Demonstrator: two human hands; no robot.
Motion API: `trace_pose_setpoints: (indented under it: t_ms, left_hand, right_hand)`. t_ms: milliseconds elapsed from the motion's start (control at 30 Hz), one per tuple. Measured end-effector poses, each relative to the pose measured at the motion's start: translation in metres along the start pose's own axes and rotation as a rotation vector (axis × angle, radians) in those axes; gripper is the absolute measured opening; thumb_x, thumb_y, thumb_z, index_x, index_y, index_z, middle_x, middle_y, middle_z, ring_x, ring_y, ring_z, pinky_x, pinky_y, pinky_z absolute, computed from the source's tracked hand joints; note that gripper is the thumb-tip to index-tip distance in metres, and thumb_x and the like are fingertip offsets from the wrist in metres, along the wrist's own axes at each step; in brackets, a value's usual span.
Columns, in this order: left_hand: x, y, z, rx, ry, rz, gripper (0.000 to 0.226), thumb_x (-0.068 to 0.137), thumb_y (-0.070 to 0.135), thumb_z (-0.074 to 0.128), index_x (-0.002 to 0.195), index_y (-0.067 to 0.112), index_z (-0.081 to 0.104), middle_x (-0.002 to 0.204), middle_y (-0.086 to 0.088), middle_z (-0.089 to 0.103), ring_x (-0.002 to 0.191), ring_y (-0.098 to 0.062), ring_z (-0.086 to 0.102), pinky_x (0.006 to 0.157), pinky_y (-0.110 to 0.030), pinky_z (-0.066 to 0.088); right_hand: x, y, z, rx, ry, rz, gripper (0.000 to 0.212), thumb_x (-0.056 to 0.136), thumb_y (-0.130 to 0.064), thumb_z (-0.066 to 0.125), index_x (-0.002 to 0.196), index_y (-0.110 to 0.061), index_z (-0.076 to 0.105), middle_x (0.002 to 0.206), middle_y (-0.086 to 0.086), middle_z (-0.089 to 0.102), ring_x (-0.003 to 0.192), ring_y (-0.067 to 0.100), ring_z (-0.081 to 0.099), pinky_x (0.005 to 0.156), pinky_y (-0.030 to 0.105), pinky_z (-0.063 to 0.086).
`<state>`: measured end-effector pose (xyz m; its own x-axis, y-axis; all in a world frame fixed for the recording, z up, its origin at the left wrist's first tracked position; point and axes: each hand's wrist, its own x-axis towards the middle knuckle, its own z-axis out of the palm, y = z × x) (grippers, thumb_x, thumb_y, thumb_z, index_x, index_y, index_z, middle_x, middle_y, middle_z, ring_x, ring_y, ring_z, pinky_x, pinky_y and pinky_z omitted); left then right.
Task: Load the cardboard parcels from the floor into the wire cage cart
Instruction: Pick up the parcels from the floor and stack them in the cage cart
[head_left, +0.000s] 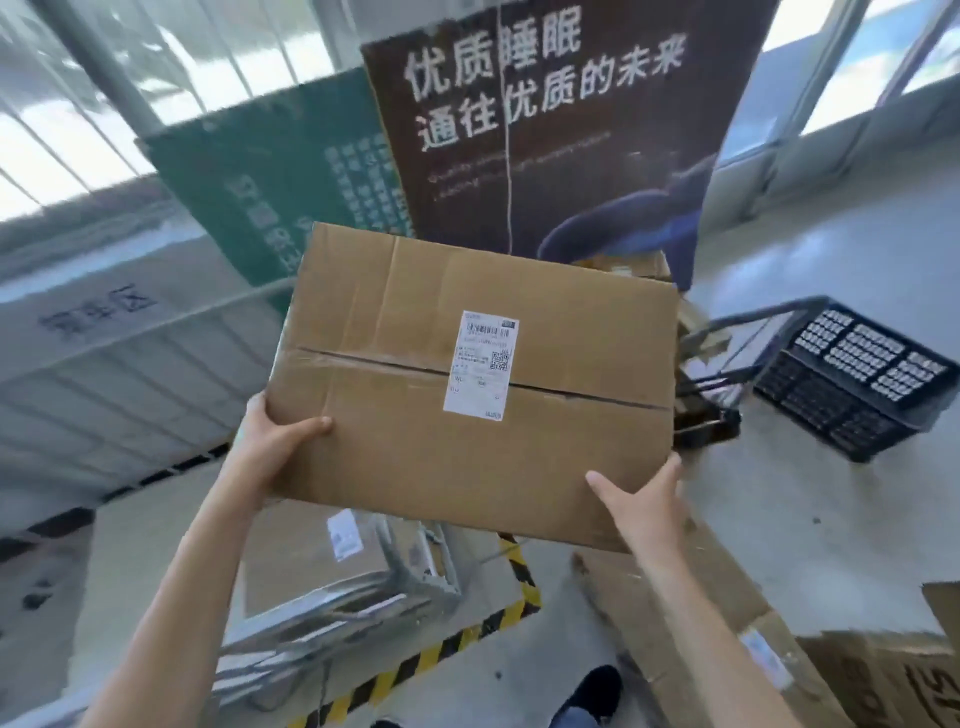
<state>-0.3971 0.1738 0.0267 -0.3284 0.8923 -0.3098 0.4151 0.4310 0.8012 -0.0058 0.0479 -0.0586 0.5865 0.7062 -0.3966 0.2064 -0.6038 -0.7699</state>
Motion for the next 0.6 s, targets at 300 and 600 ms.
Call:
trace_pose_setpoints:
  t_ms: [300,600]
  left_hand:
    - [-0.034,-0.167,-0.286,-0.155,0.299,-0.166,0.091,0.048,0.041,0.092,0.125,0.021,0.047,0.113,-0.002,0.064,0.105,-0.026,0.063,0.09,-0.046,0.053]
    - [-0.049,-0.28,-0.398,-0.202,0.434,-0.36,0.109,0.041,0.05,0.088,0.135,0.017,0.045,0.124,-0.012,0.063,0.112,-0.035,0.06,0.098,-0.055,0.048]
  right_hand:
    - [-0.162,-0.093,0.2,-0.134,-0.26,-0.256,0.117,0.067,-0.056,0.081,0.153,-0.019,0.011,0.152,0.013,0.031,0.139,0.033,0.032,0.108,0.055,0.037]
    - [-0.242,-0.125,0.315,-0.26,-0.411,-0.355,0.111,0.069,-0.051,0.082,0.151,-0.016,0.015,0.148,0.017,0.037,0.133,0.035,0.041,0.105,0.052,0.041]
